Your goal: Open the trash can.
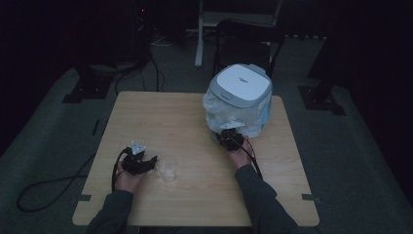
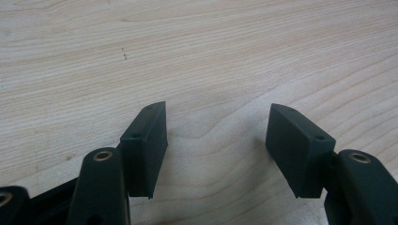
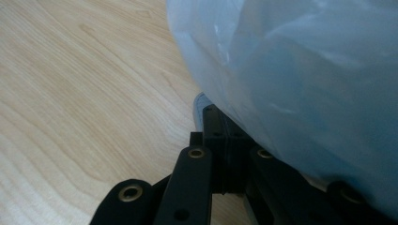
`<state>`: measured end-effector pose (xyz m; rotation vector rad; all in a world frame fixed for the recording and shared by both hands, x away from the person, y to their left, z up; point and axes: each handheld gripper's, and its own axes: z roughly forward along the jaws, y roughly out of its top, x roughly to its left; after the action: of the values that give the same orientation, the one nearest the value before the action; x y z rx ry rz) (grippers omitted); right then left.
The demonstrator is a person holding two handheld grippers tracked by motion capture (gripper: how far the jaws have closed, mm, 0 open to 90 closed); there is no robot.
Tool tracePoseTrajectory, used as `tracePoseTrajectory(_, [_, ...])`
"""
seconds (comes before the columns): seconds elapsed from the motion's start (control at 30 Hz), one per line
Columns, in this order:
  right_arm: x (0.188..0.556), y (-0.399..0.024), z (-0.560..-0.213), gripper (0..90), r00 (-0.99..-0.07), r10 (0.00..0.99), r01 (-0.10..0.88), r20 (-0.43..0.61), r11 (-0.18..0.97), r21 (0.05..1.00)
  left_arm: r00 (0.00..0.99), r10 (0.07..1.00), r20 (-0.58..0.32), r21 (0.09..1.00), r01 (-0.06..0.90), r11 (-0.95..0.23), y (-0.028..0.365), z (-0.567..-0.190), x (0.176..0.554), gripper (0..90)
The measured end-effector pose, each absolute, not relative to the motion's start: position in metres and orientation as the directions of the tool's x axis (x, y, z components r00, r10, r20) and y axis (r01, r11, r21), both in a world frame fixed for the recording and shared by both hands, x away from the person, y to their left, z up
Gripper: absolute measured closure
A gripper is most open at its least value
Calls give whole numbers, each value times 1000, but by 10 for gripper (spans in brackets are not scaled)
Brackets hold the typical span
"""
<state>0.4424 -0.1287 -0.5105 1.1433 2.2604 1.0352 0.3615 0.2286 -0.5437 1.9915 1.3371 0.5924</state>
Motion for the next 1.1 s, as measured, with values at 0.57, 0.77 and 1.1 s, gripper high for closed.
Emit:
tracePoseTrajectory(0.57, [441,-124,-521,900,-561,826,508,-50,392,767,376,926,10,732,629,-263,228,-544,361,397])
tracePoseTrajectory(0.77, [440,-125,-523,900,-561,826,501,-58,395,770,377,926,10,732,628,-264,228,-544,361,397])
tracePoseTrajectory(1.1, [439,-122,-523,900,-554,829,503,-72,403,765,379,925,11,731,628,-266,228,-544,361,397])
